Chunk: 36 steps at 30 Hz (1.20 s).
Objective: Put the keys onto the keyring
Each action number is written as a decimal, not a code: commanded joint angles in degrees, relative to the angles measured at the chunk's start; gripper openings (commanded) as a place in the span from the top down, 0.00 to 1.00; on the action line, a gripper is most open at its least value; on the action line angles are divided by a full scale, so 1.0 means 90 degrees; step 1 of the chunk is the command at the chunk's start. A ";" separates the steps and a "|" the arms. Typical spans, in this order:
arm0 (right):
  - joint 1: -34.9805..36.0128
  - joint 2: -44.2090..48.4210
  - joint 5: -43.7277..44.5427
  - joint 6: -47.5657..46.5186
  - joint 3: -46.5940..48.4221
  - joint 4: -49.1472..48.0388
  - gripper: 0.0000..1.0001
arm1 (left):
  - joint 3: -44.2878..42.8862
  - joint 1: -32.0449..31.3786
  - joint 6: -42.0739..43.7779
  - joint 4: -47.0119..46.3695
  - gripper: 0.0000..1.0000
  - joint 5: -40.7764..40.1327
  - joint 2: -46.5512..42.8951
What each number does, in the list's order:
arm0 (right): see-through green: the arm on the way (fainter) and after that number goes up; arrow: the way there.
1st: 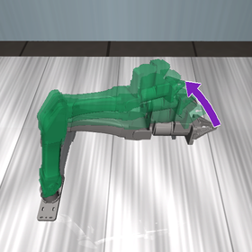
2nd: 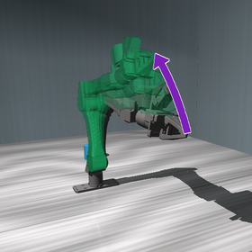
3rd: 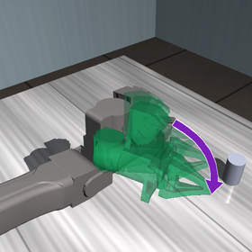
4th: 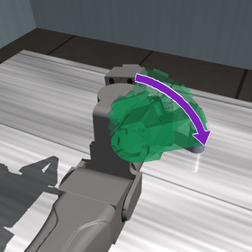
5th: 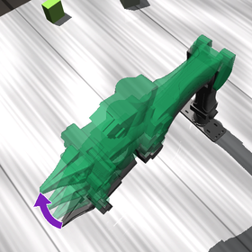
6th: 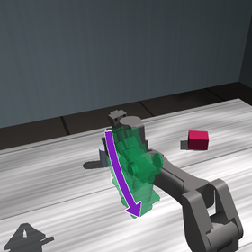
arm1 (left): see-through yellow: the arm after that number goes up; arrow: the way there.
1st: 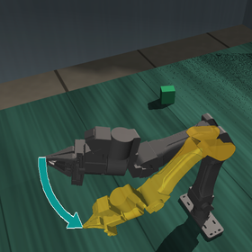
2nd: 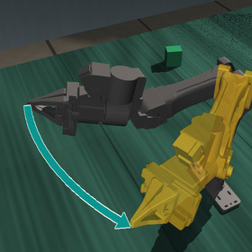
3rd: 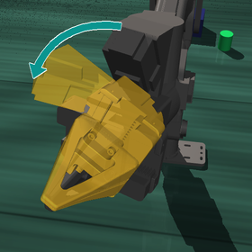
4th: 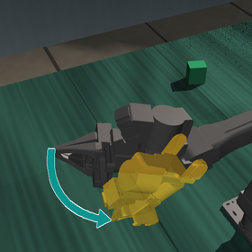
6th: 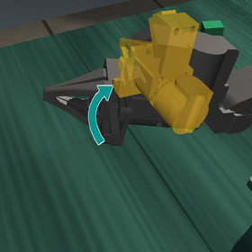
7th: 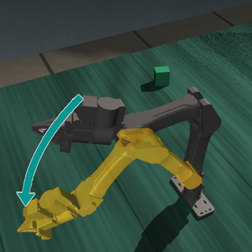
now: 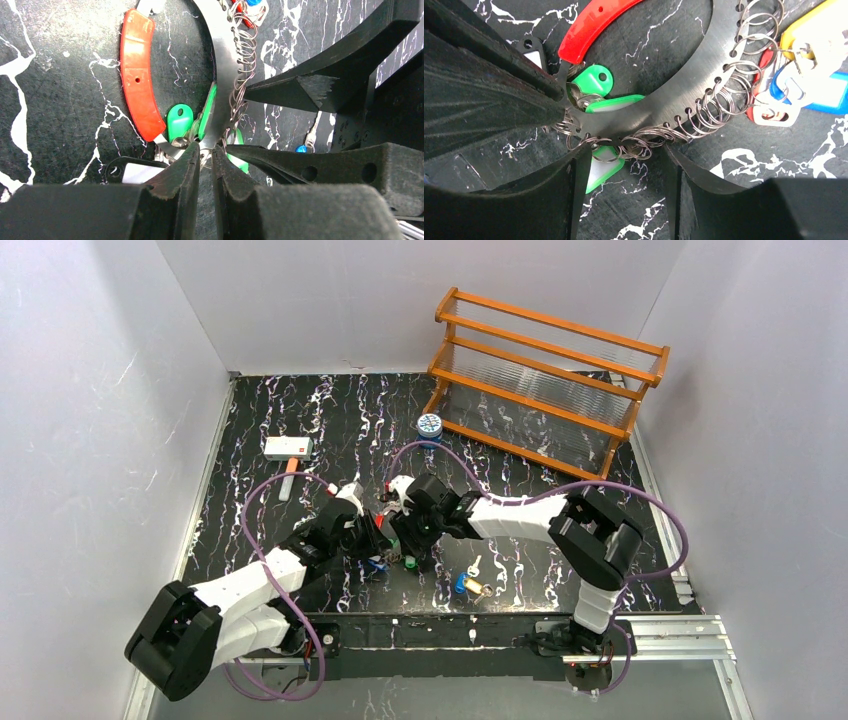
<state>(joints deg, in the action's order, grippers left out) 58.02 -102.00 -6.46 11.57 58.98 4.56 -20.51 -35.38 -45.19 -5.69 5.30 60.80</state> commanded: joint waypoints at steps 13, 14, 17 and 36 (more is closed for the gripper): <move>0.0326 -0.0193 0.0525 -0.0402 0.0468 0.0297 0.36 | -0.0003 -0.0015 -0.0008 -0.0080 0.86 -0.0072 0.0088; 0.0325 -0.0166 0.0600 -0.0386 0.0468 0.0337 0.38 | -0.0006 -0.0015 -0.0008 -0.0080 0.86 -0.0068 0.0090; 0.0328 -0.0038 0.0948 -0.0335 0.0421 0.0395 0.48 | 0.0003 -0.0015 -0.0009 -0.0090 0.86 -0.0071 0.0091; 0.0316 0.0697 0.1139 -0.0041 0.0034 0.0280 0.50 | 0.0058 -0.0014 -0.0104 -0.0129 0.86 -0.0012 0.0078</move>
<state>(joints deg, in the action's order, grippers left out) 60.86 -98.08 4.56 10.61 60.10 7.35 -20.43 -35.38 -45.91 -6.90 5.32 61.52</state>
